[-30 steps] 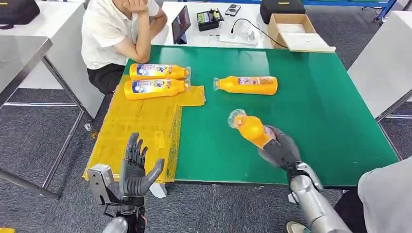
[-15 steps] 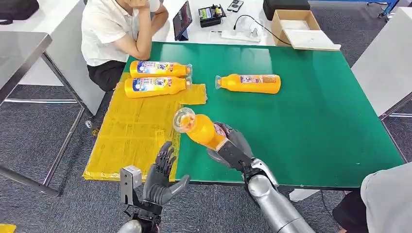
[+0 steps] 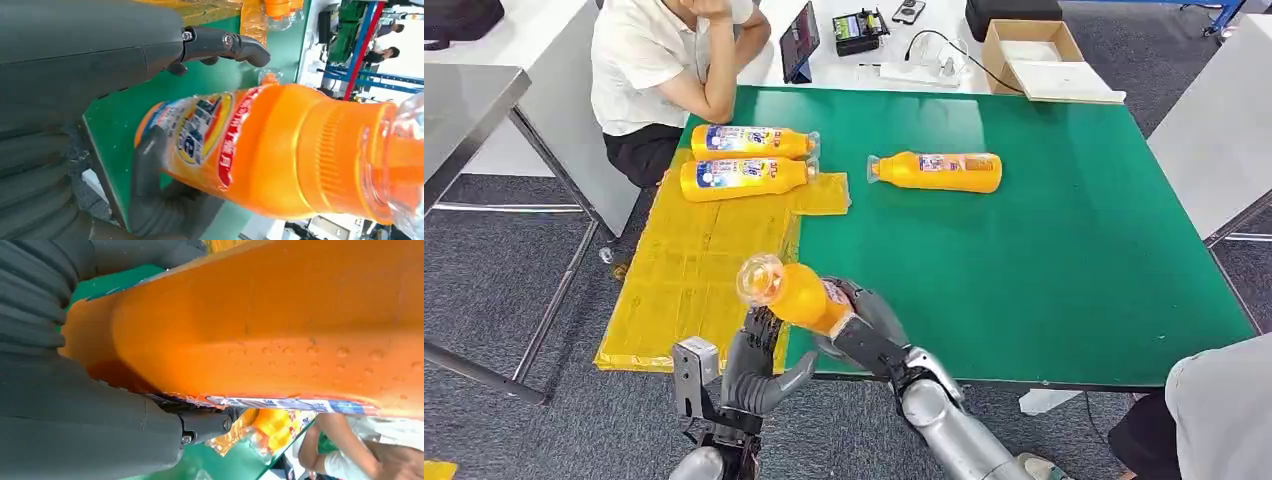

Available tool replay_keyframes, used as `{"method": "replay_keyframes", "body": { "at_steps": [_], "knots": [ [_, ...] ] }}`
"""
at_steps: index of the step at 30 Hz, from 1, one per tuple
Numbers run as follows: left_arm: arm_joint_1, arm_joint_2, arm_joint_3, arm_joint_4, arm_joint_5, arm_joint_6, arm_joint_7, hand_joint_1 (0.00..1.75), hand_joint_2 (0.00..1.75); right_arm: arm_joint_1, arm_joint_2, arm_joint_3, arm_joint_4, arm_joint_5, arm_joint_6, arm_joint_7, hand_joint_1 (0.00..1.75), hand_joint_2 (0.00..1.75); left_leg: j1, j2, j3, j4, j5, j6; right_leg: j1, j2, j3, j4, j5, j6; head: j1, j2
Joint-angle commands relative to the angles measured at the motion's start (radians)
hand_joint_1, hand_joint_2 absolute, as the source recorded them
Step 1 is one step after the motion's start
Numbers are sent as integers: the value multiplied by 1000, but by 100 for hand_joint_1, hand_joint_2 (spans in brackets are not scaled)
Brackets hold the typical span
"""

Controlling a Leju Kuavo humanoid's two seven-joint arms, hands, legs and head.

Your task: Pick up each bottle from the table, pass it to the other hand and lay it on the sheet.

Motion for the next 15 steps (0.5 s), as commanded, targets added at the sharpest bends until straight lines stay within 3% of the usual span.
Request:
{"method": "replay_keyframes", "body": {
  "at_steps": [1,15],
  "knots": [
    [-23,-11,38,30,44,23,-13,0,175,-18,-4,66,50,25,-20,-6,175,175,-1,1,5,-2,-1,2,0,-2,5,-1,-1,-2,0,0],
    [-42,-5,47,36,125,3,-3,0,175,-62,-42,149,12,82,-67,34,175,175,-1,1,3,-1,0,2,0,-1,3,0,-1,-2,0,0]
  ]
}}
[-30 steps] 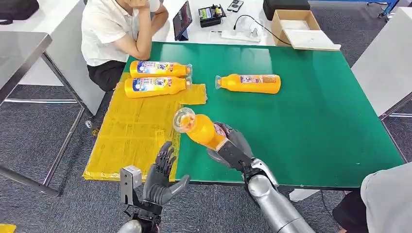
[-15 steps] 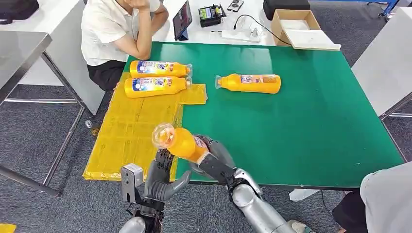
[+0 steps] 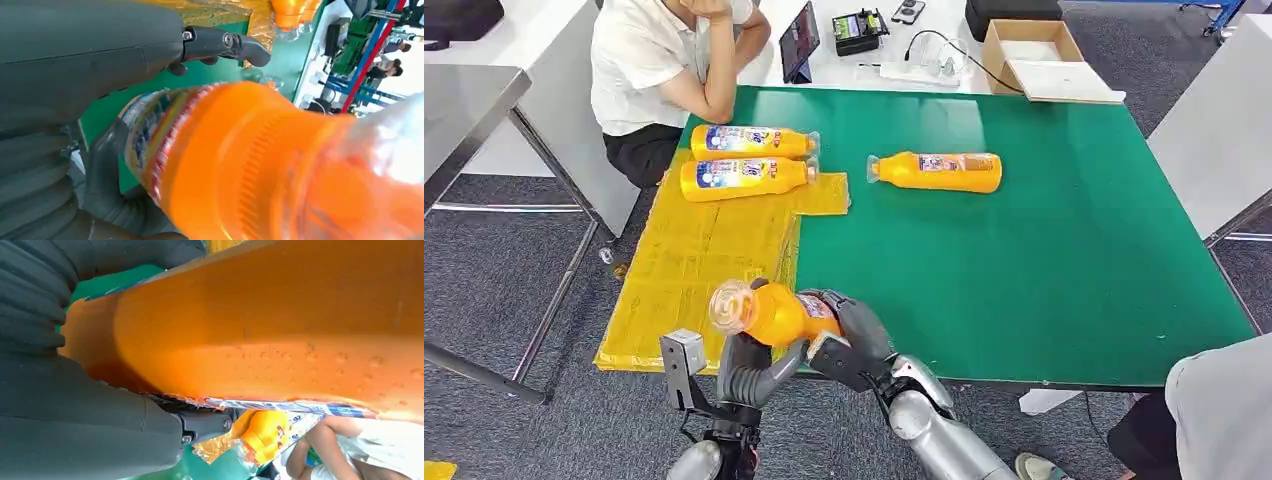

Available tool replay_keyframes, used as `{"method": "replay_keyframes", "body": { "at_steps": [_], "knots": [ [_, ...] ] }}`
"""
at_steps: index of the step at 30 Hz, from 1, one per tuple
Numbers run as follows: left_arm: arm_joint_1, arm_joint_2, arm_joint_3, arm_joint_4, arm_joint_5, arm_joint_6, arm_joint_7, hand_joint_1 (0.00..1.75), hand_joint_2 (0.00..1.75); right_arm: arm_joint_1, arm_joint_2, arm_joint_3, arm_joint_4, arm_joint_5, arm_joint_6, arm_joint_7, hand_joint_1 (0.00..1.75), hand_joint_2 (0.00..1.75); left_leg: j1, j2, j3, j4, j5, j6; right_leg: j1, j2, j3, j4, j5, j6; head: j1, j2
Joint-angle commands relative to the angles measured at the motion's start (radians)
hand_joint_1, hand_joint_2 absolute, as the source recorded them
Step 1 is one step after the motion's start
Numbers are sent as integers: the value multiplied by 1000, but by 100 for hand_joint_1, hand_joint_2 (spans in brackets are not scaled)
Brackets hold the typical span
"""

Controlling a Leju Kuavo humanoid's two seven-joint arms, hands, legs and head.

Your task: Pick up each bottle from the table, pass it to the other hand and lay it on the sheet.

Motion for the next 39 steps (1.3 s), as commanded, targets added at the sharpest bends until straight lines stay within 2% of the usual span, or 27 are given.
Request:
{"method": "replay_keyframes", "body": {
  "at_steps": [1,8,9,10,11,14,19,20,27,28,29,30,31,32,37,39],
  "knots": [
    [-34,13,23,37,8,-6,3,0,175,-64,-45,72,14,18,-19,7,175,175,-1,1,2,-1,0,2,0,-1,2,0,0,-1,0,0],
    [-42,14,16,41,-12,1,-4,0,175,-63,-49,99,8,48,-24,14,175,175,-1,1,4,-1,-1,2,0,-2,4,-1,-1,-2,0,0],
    [-43,13,16,42,-11,0,-4,5,175,-61,-49,99,5,41,-21,13,175,175,-1,0,3,-1,-1,2,0,-2,3,0,-1,-2,0,0],
    [-45,12,15,45,-11,-2,-4,157,175,-61,-49,99,2,34,-18,12,175,175,-1,1,4,-1,-1,2,0,-2,4,-1,-1,-2,0,0],
    [-47,11,15,46,-2,-16,-2,175,175,-62,-48,99,-2,27,-15,10,175,175,-1,1,7,-2,-1,3,0,-3,6,-1,-2,-3,0,0],
    [-49,12,14,43,-1,-22,-5,175,175,-67,-48,101,-5,25,-12,10,175,175,0,0,1,0,0,1,0,-1,1,0,0,-1,0,0],
    [-49,12,14,43,-1,-22,-5,175,175,-67,-48,101,-5,25,-12,10,175,175,-1,0,5,-1,-1,3,0,-3,4,-1,-1,-2,0,0],
    [-47,13,15,38,-1,-23,-8,175,175,-68,-49,102,-3,24,-9,10,175,175,-1,0,1,-1,0,1,0,-1,1,0,0,-1,0,0],
    [-49,11,15,36,-28,-12,-40,175,175,-41,-34,71,-23,-54,17,-6,175,175,-1,0,2,-1,0,2,0,-2,2,0,-1,-2,0,0],
    [-50,10,15,36,-27,-12,-41,175,175,-40,-33,71,-25,-56,16,-8,143,175,-1,0,2,-1,0,1,0,-2,2,0,-1,-1,0,0],
    [-50,10,15,35,-27,-12,-42,175,175,-35,-30,64,-28,-67,15,-11,65,175,-1,0,4,-1,-1,2,0,-2,4,-1,-2,-2,0,0],
    [-49,9,17,31,-24,-11,-44,175,175,-26,-27,56,-40,-75,1,-25,2,175,-1,0,2,-1,0,2,0,-2,2,0,-1,-1,0,0],
    [-48,10,18,28,-22,-10,-46,175,175,-21,-24,55,-42,-76,-5,-29,0,175,0,0,1,-1,0,1,0,-2,2,-1,0,-1,0,0],
    [-46,12,18,23,-20,-10,-46,175,175,-15,-22,53,-47,-82,-10,-33,0,175,-1,0,6,-2,-1,3,0,-3,6,-1,-2,-3,0,0],
    [-50,15,30,22,0,-5,-42,175,175,8,-25,55,-90,-95,-43,-85,0,175,0,0,1,-1,0,1,0,-1,1,-1,0,-1,0,0],
    [-60,14,52,27,-13,28,-55,175,175,25,-31,68,-141,-68,-93,-126,0,175,-1,0,2,-1,0,1,0,-2,2,0,-1,-1,0,0]
  ]
}}
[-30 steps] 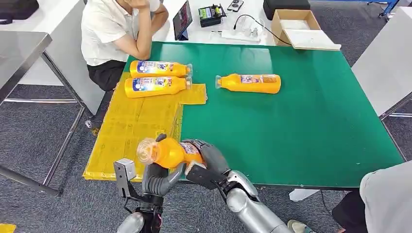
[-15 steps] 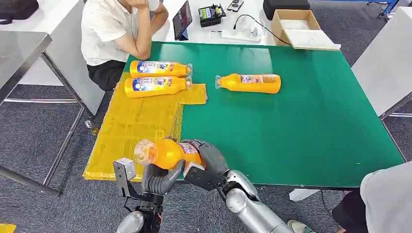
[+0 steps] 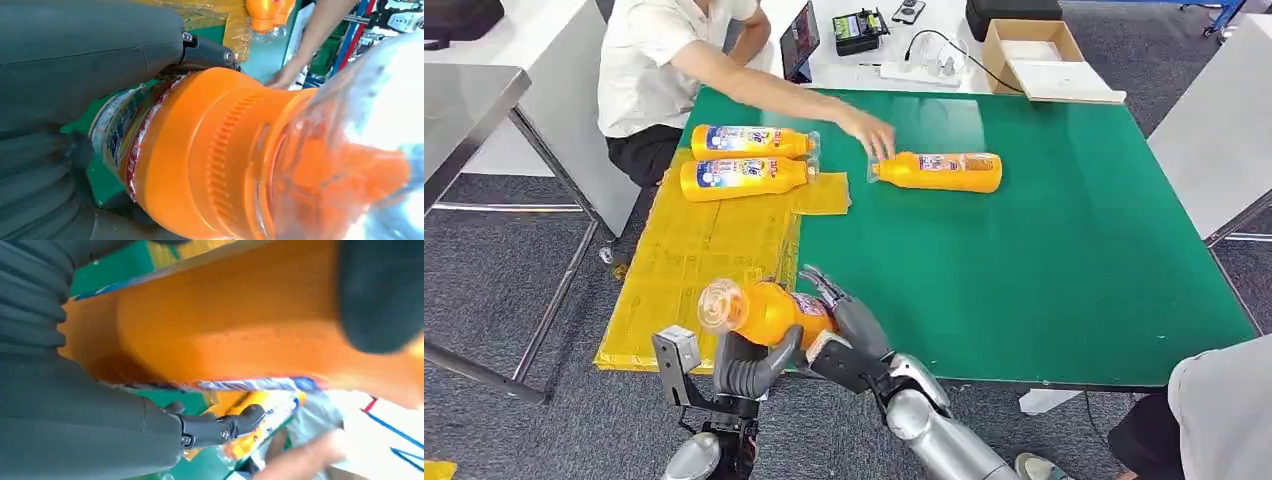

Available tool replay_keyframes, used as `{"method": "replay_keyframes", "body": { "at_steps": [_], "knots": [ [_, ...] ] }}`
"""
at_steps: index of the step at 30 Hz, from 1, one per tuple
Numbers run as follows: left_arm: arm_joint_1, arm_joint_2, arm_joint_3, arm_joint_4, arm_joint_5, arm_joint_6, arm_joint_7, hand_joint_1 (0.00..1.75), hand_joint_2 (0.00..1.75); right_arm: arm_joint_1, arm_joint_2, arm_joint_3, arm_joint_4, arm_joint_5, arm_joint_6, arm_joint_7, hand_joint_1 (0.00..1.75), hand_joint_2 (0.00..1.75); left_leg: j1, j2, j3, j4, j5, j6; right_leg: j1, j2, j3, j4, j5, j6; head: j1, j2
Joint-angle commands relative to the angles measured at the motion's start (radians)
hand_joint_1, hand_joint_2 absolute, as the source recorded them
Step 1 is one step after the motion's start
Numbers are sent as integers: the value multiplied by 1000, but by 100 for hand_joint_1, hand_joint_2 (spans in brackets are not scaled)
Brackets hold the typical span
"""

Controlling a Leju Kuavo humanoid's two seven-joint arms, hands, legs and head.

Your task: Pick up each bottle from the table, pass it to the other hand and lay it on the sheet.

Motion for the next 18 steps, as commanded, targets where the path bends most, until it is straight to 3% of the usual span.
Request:
{"method": "replay_keyframes", "body": {
  "at_steps": [1,4,5,11,14,15,18],
  "knots": [
    [-38,12,51,27,0,47,-11,175,175,30,-20,17,-101,43,-98,-79,0,175,0,0,2,-1,0,1,0,-2,2,0,-1,-1,0,0],
    [-51,21,95,29,-43,92,-16,175,175,60,-19,15,-156,108,-245,-100,0,175,0,0,1,-1,0,1,0,-1,1,0,0,-1,0,0],
    [-55,25,108,27,-45,94,-17,175,175,66,-21,15,-169,115,-266,-108,0,0,0,0,1,-1,0,1,0,-2,1,0,-1,-1,0,0],
    [-88,55,152,53,-121,126,-11,175,175,79,-40,33,-205,146,-332,-127,0,0,-1,0,4,-2,0,2,0,-3,4,-1,-1,-2,0,0],
    [-126,75,178,146,-403,304,1,175,175,83,-55,72,-259,208,-363,-133,0,0,-1,0,5,-2,0,2,0,-3,5,-1,-1,-2,0,0],
    [-146,71,213,194,-529,379,9,175,175,99,-56,87,-318,184,-320,-129,0,0,-1,1,4,-2,0,2,0,-2,4,-1,-1,-2,1,0],
    [-165,60,256,226,-610,388,8,175,175,108,-61,107,-379,198,-300,-98,0,0,0,-1,4,-2,0,2,0,-3,4,0,-1,-2,1,0]
  ]
}}
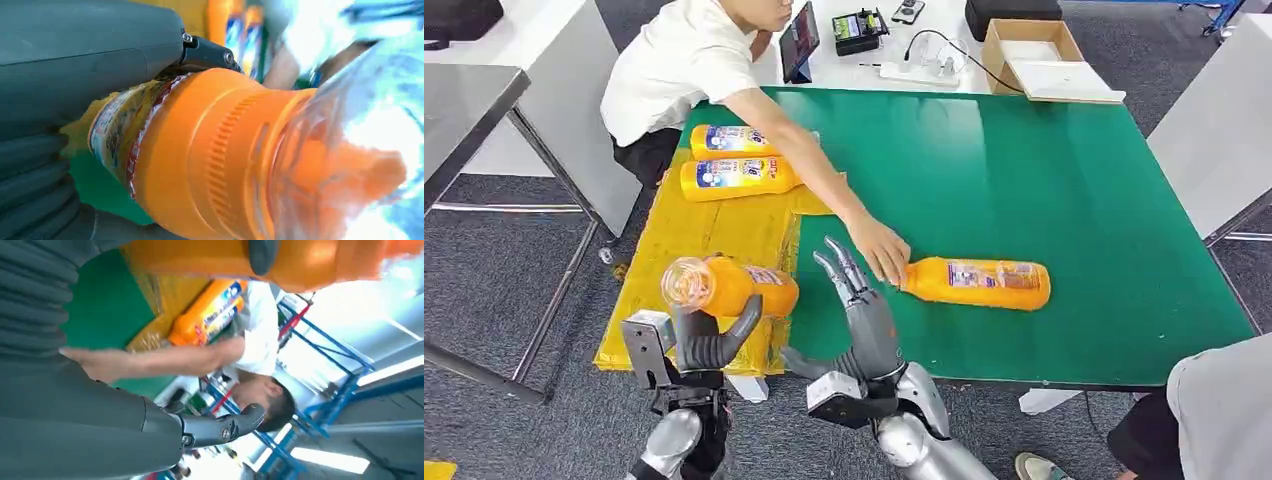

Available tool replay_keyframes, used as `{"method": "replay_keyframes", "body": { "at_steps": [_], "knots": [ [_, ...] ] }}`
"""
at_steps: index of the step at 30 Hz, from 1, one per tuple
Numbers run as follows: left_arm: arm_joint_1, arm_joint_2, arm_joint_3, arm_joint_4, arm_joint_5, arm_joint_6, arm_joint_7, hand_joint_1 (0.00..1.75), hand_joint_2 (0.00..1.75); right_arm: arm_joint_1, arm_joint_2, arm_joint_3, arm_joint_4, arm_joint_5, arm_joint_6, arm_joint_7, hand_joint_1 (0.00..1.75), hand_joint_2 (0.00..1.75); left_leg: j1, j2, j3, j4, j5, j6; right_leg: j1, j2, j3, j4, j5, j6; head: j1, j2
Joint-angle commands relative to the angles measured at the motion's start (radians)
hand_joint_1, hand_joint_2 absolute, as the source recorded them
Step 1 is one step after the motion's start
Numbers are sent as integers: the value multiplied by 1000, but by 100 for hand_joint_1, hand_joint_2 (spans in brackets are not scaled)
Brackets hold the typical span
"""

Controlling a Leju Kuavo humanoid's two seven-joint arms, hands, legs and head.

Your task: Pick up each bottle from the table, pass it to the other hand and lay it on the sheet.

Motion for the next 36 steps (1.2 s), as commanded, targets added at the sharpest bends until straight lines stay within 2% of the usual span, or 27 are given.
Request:
{"method": "replay_keyframes", "body": {
  "at_steps": [1,5,8,10,16,19,20,21,24,25,29,32,34,35,36],
  "knots": [
    [-125,14,191,230,-529,192,63,175,175,14,-56,103,-195,5,60,26,0,0,0,0,3,-1,0,1,0,-2,3,-1,-1,-2,0,0],
    [-210,12,292,317,-1041,192,257,175,175,23,-48,95,-232,-25,106,21,0,0,0,-1,1,0,0,1,1,-2,1,0,0,-1,0,0],
    [-310,49,259,454,-1196,147,388,175,175,33,-40,77,-234,-38,137,11,0,0,0,-2,2,-1,1,1,0,-4,3,-1,0,-2,0,0],
    [-376,64,228,556,-1244,44,450,175,175,37,-34,74,-234,-49,161,-1,0,0,0,-2,3,-1,1,1,0,-4,3,0,0,-2,0,0],
    [-483,68,180,735,-1286,-100,507,175,175,52,-33,71,-250,-51,188,-10,0,0,0,-3,3,-1,1,1,0,-5,4,0,-1,-2,0,0],
    [-536,64,147,811,-1317,-217,540,175,175,58,-34,70,-256,-54,208,-14,0,0,0,-2,3,-1,1,2,1,-5,4,0,-1,-2,0,0],
    [-568,60,116,858,-1344,-306,550,175,175,59,-33,68,-253,-54,216,-15,0,0,0,-3,2,-1,1,1,1,-5,3,0,-1,-1,0,0],
    [-572,58,114,859,-1344,-310,550,175,175,60,-32,67,-252,-54,216,-15,0,0,0,-4,4,-1,1,2,1,-6,5,0,-2,-2,0,0],
    [-599,35,94,903,-1315,-377,522,175,175,62,-24,62,-235,-51,223,-19,0,0,0,-3,4,-1,0,2,0,-4,4,0,-1,-2,0,0],
    [-601,26,100,909,-1264,-407,468,175,175,64,-23,62,-229,-51,225,-22,0,0,0,-3,3,-1,1,1,0,-3,3,0,0,-1,0,0],
    [-600,22,99,907,-1259,-408,465,175,175,65,-23,63,-228,-51,226,-24,0,0,-1,-3,3,-1,1,1,0,-3,4,0,-1,-1,0,0],
    [-598,18,98,892,-1197,-436,415,175,175,67,-23,65,-222,-54,227,-28,0,0,0,-3,4,-1,0,2,0,-3,4,0,-1,-2,0,0],
    [-611,17,67,886,-1151,-491,367,134,175,64,-19,67,-204,-62,225,-34,0,0,-1,-3,5,-2,0,2,0,-4,6,-1,-1,-2,0,0],
    [-612,18,60,882,-1144,-496,368,134,175,63,-19,68,-200,-64,223,-36,0,0,-1,-3,6,-2,0,3,0,-5,7,-1,-2,-2,0,0],
    [-613,18,57,881,-1141,-498,370,45,175,63,-18,69,-198,-65,222,-37,0,0,0,-3,2,-1,1,1,0,-3,3,0,0,-1,0,0]
  ]
}}
